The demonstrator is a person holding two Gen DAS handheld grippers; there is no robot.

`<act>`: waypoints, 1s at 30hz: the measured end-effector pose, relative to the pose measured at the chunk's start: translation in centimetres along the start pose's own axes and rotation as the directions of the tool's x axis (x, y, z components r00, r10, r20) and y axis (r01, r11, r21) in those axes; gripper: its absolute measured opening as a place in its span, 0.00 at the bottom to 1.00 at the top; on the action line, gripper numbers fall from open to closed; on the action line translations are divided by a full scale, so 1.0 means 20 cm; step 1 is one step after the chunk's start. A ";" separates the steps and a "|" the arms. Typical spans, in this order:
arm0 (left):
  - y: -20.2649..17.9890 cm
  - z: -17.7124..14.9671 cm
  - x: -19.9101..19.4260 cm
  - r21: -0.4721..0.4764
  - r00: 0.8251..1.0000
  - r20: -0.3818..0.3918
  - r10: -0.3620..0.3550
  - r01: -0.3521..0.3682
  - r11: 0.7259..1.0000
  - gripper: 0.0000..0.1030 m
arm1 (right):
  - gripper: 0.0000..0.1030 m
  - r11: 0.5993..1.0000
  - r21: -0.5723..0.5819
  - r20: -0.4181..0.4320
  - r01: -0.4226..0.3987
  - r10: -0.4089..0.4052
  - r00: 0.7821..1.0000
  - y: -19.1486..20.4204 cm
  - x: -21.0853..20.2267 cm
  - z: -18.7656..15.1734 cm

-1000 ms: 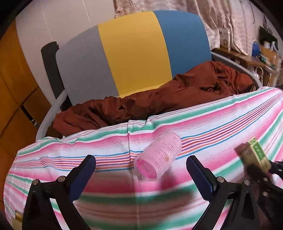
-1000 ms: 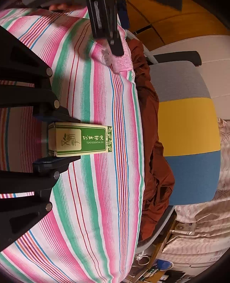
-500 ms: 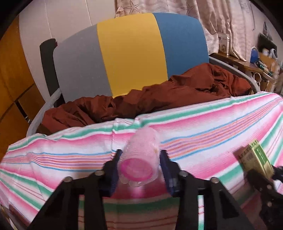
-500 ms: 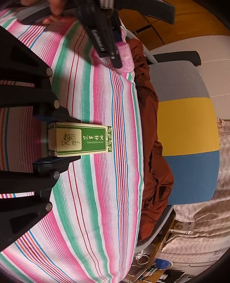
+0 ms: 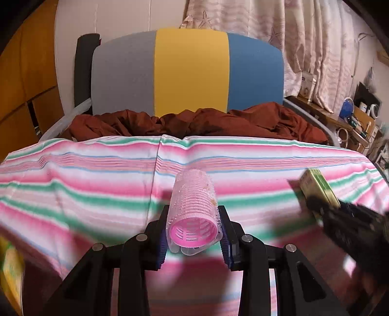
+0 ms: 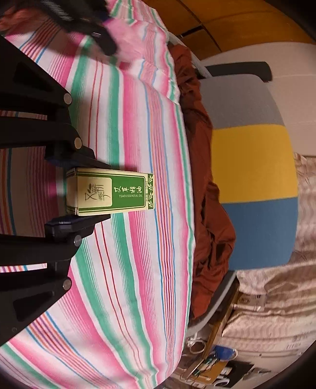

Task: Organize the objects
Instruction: 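Carry the hair roller with the left tool while the right tool carries the green box to the tray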

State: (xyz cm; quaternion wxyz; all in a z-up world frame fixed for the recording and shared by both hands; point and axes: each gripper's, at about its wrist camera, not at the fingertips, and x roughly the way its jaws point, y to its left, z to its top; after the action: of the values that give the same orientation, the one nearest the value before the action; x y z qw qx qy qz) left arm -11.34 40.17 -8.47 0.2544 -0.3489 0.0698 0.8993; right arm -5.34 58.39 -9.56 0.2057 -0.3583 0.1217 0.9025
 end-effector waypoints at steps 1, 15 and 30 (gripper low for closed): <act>-0.01 -0.03 -0.03 0.004 1.000 0.003 -0.007 0.007 1.000 0.35 | 0.29 1.000 0.014 0.014 -0.003 0.003 1.000 -0.01 -0.02 0.00; -0.06 -0.33 -0.44 0.083 0.994 0.072 -0.086 0.080 0.993 0.35 | 0.29 0.999 0.021 0.066 -0.039 0.038 0.997 0.12 -0.34 -0.19; 0.23 -0.57 -0.87 -0.065 0.984 0.070 -0.166 0.170 0.983 0.35 | 0.29 0.989 -0.021 0.067 -0.146 0.147 0.987 0.40 -0.64 -0.45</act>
State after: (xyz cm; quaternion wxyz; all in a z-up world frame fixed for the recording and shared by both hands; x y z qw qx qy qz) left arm 3.98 25.74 -5.66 0.3189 -0.3332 -0.0002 0.8873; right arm 4.66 44.34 -6.46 0.1399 -0.3189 0.1333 0.9279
